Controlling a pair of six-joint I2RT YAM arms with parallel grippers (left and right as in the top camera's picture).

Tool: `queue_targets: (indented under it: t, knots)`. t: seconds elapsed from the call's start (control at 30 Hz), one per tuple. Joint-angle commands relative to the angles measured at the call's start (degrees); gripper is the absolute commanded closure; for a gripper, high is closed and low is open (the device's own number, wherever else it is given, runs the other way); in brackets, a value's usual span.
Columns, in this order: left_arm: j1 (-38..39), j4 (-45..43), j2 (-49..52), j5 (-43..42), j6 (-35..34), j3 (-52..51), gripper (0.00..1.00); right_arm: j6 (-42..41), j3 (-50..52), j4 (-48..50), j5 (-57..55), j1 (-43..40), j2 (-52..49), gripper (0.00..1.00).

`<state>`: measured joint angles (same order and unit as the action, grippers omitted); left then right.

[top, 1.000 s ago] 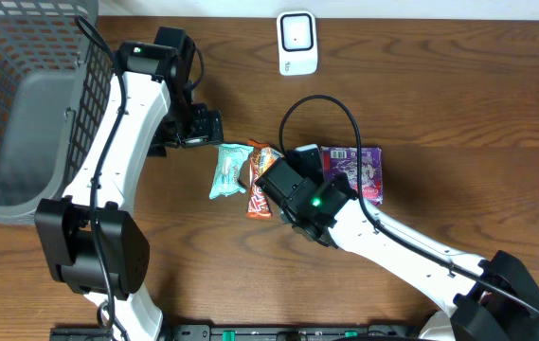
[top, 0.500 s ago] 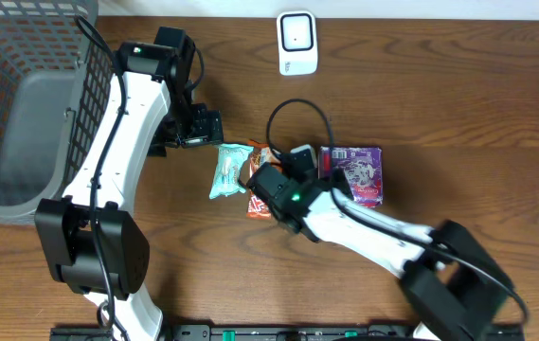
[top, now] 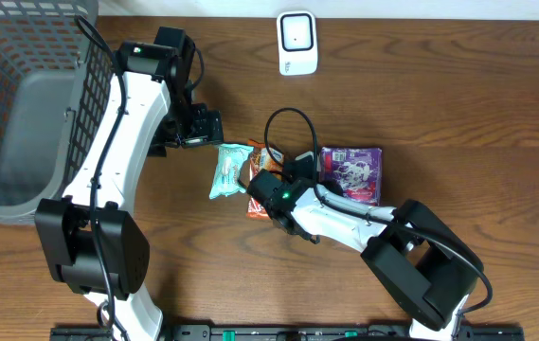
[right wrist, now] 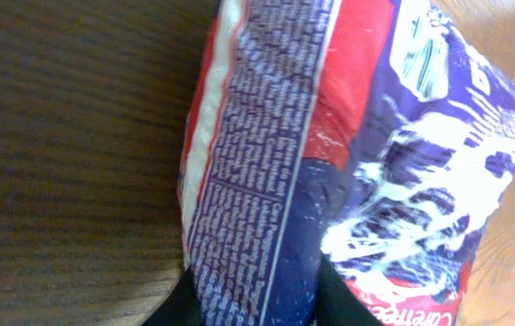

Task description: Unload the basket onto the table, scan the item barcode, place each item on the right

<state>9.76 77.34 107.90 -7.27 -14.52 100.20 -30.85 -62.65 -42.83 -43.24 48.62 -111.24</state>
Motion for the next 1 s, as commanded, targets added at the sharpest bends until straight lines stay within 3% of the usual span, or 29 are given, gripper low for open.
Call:
queue_targets:
  t: [0.0, 0.23, 0.33, 0.6, 0.77, 0.97]
  knots:
    - [-0.22, 0.2, -0.44, 0.7, 0.55, -0.07, 0.02, -3.82, -0.11, -0.33, 7.76, -0.59, 0.33, 0.96]
    - [-0.22, 0.2, -0.44, 0.7, 0.57, -0.07, 0.02, -3.78, -4.39, -3.98, 14.47, -5.51, 8.5, 0.99]
    - [-0.22, 0.2, -0.44, 0.7, 0.55, -0.07, 0.02, -0.74, -6.16, -4.39, 22.27, -9.92, 13.84, 0.99]
    - [-0.22, 0.2, -0.44, 0.7, 0.57, -0.07, 0.02, 10.01, -6.82, -2.97, 56.92, -28.48, 25.27, 0.99]
    - [-0.22, 0.17, -0.44, 0.7, 0.57, -0.07, 0.02, 15.69, -6.01, -2.58, 81.13, -39.8, 25.14, 0.99]
    - [-0.22, 0.17, -0.44, 0.7, 0.57, -0.07, 0.02, 18.29, 0.31, 1.73, 100.74, -46.58, 21.88, 0.99]
